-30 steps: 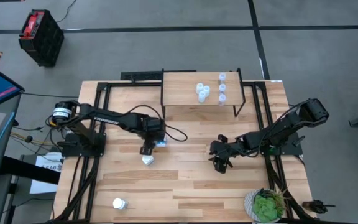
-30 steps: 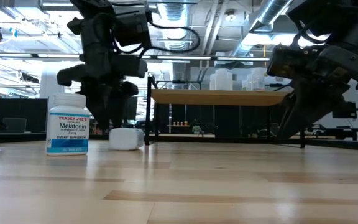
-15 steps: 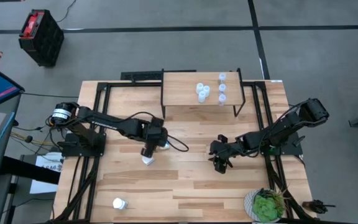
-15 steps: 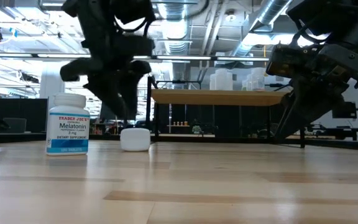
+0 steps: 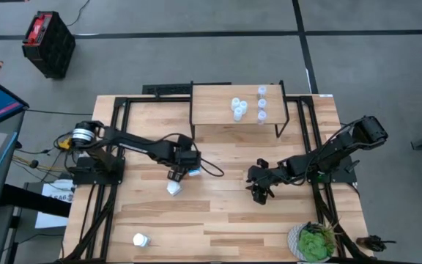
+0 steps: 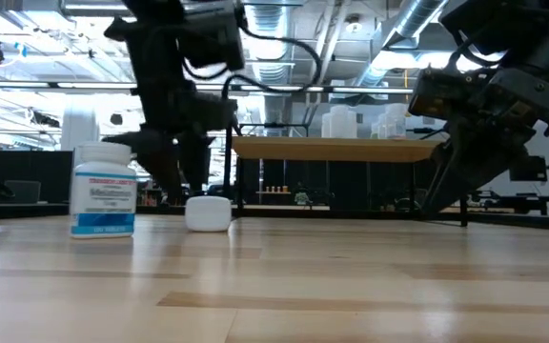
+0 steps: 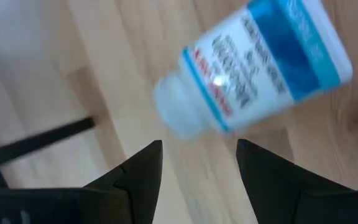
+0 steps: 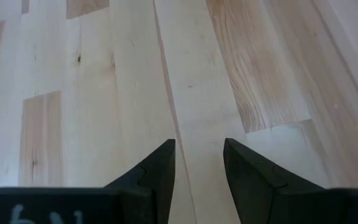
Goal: Pick and place medicine bottles onto shelf by color
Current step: Put the top opaque medicine bottle onto the left side of the shelf
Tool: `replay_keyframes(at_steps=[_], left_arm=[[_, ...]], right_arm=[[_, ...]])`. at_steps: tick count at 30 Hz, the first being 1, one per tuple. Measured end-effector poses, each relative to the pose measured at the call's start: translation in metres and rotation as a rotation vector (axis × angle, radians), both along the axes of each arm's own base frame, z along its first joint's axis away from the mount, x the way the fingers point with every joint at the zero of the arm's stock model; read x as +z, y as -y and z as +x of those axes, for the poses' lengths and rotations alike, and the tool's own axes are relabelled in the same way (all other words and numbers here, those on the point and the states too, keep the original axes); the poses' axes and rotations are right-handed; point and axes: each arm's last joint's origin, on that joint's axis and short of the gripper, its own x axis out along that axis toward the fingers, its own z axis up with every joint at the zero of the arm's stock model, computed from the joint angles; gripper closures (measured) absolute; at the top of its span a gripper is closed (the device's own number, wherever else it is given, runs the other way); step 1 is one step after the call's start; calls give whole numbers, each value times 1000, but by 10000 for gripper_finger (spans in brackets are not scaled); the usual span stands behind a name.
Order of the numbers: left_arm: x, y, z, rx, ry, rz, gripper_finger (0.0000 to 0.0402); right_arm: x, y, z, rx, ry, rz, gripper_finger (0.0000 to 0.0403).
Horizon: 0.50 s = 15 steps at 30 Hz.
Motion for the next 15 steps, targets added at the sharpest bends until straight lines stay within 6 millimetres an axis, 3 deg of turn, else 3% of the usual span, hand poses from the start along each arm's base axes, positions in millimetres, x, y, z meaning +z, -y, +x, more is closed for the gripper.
replay_keyframes(at_steps=[6,15], left_arm=[[-10,9,15,-12,3,-69,207],[8,24,32,16,116,-247,207]], right_arm=[[0,0,0,0,-2,-1,244],[0,0,0,0,-3,-1,244]])
